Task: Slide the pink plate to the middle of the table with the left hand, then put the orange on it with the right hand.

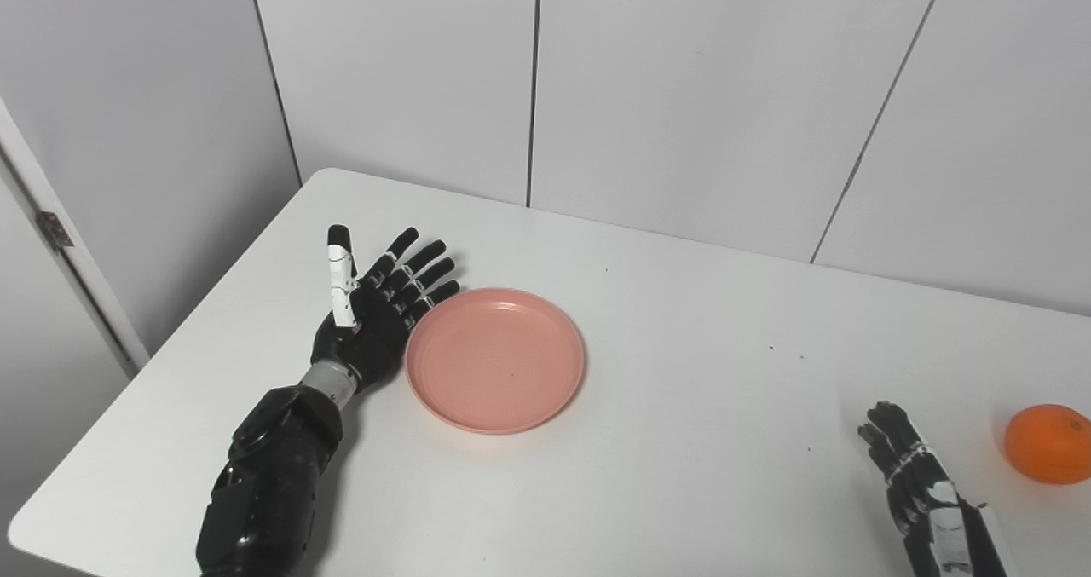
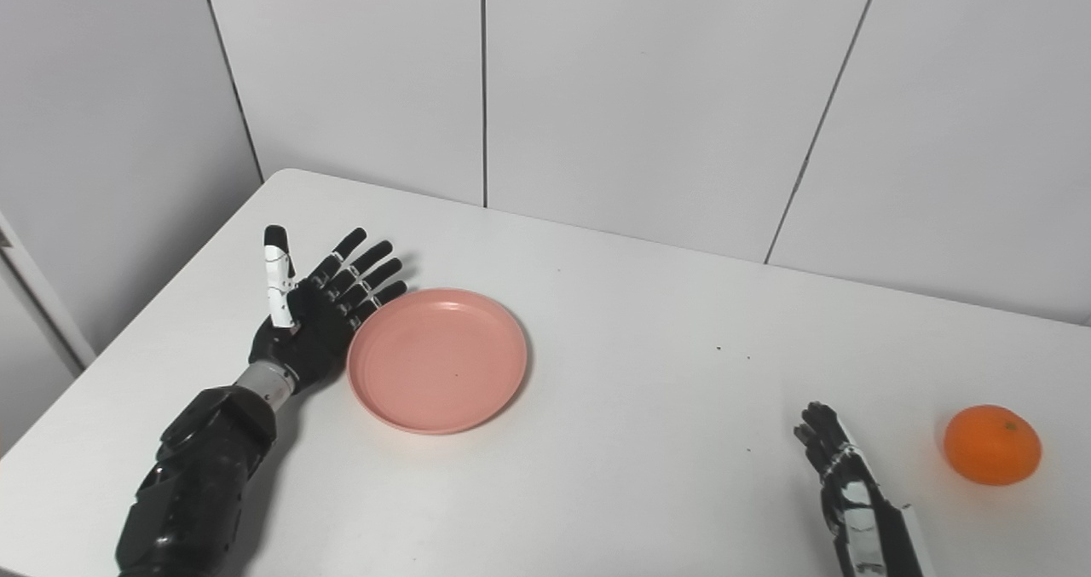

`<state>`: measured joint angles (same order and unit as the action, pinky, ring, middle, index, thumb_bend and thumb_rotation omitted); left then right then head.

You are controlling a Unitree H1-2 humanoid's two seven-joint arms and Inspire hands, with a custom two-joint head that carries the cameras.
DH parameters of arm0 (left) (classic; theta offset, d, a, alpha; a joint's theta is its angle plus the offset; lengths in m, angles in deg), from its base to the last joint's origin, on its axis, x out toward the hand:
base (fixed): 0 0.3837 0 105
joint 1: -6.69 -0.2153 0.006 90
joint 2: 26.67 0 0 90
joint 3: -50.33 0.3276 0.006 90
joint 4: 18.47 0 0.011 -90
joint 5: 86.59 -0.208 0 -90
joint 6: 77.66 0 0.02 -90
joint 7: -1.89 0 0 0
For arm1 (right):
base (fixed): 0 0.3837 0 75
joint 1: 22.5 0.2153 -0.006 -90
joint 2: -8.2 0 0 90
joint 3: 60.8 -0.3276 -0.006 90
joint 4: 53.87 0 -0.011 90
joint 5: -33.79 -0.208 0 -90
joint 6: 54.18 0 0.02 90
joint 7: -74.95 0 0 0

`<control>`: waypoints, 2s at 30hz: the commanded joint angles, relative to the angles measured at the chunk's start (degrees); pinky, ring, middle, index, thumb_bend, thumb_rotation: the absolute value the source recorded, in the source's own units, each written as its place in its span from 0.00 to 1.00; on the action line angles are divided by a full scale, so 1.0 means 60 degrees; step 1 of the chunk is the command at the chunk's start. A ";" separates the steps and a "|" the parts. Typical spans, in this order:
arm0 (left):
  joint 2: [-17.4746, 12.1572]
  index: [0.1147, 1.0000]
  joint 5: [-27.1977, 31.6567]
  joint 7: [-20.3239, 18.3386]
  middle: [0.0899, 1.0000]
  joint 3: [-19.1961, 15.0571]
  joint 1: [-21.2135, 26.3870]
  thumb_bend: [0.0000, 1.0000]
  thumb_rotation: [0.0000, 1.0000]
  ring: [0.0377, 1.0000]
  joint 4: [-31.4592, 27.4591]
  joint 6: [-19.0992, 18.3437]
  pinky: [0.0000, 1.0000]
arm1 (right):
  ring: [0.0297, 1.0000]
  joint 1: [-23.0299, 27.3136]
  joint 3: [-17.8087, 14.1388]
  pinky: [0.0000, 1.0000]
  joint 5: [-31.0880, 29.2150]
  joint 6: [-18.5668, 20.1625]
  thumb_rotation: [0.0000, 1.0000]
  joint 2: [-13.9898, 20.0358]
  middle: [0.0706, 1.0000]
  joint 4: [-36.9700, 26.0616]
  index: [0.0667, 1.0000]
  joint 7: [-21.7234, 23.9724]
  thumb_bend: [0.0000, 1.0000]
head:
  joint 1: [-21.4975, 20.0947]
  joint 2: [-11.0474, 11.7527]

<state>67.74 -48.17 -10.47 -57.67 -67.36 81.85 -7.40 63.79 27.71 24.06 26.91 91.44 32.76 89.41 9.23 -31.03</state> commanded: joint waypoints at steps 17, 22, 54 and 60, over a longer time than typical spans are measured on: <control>0.0913 0.91 -0.0327 0.0334 0.84 0.0395 -0.0300 0.89 0.96 0.87 -0.0054 0.0015 0.91 | 0.93 -0.0544 0.0268 1.00 -0.0136 0.0232 1.00 -0.0427 0.93 0.0598 0.90 -0.0071 0.84 | -0.0034 -0.0049; 0.1237 0.90 -0.0757 0.0709 0.88 0.0383 -0.0283 0.89 0.94 0.91 0.0066 0.0359 0.98 | 0.93 -0.0552 0.0292 1.00 -0.0091 0.0252 1.00 -0.0463 0.93 0.0556 0.90 -0.0102 0.84 | -0.0054 -0.0067; 0.1817 0.91 -0.1144 0.0987 0.87 0.1107 -0.0608 0.88 0.96 0.91 -0.0316 -0.0137 1.00 | 0.93 -0.0609 0.0495 1.00 -0.0073 0.0315 1.00 -0.0514 0.93 0.0289 0.90 -0.0320 0.84 | -0.0258 -0.0209; 0.2107 0.91 -0.1124 0.1161 0.86 0.1204 -0.0691 0.89 0.94 0.91 -0.0493 -0.0117 1.00 | 0.93 -0.0606 0.0513 1.00 -0.0071 0.0307 1.00 -0.0516 0.92 0.0275 0.89 -0.0322 0.84 | -0.0295 -0.0286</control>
<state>79.33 -53.93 -5.68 -51.13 -69.32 77.42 -4.03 63.24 29.41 24.20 27.08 90.38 31.57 87.68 7.38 -32.69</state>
